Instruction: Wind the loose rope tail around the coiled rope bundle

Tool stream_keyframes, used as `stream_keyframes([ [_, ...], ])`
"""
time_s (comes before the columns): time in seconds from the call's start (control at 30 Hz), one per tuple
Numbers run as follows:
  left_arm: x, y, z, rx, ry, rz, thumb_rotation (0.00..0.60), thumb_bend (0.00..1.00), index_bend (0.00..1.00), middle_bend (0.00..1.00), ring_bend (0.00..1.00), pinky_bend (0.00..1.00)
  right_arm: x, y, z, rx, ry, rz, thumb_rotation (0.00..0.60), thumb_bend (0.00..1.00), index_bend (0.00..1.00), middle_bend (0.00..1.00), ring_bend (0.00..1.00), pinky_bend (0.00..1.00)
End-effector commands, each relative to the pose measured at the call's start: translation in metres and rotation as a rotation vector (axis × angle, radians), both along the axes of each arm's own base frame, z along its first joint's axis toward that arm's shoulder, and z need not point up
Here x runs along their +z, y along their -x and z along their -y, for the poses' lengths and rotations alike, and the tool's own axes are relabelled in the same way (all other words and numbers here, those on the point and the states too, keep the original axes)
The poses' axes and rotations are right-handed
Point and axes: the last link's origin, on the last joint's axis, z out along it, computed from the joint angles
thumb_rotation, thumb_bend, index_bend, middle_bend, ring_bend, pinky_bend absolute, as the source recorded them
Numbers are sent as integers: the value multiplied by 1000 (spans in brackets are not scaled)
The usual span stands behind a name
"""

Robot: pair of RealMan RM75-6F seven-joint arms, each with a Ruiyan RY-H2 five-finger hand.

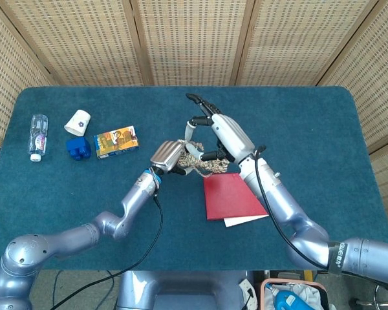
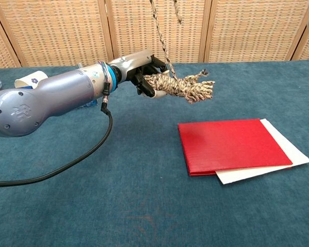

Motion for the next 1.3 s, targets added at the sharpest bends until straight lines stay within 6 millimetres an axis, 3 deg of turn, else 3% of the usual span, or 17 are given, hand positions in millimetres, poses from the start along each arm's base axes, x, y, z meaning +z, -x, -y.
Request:
stream_keyframes([
  [0.03, 4, 3, 4, -55, 31, -23, 600, 559, 801, 609, 525, 596, -1, -3, 20, -39, 38, -21, 600, 492, 725, 0, 0, 0],
  [0.27, 11, 8, 7, -85, 123, -4, 600, 558, 801, 612, 525, 600, -1, 7, 52, -120, 62, -46, 600, 493, 725, 0, 0, 0],
  [0.5, 22, 18, 10, -117, 190, -14, 600, 558, 801, 612, 525, 600, 0, 31, 80, -240, 67, -39, 600, 492, 725, 0, 0, 0],
  [0.9, 49, 21, 11, -49, 327, 129, 600, 557, 801, 612, 525, 625, -22, 80, 96, -401, -70, -19, 600, 492, 725, 0, 0, 0],
  [1.3, 63, 16, 9, 36, 425, 229, 600, 557, 801, 612, 525, 625, -33, 109, 102, -478, -215, -4, 600, 492, 727, 0, 0, 0],
])
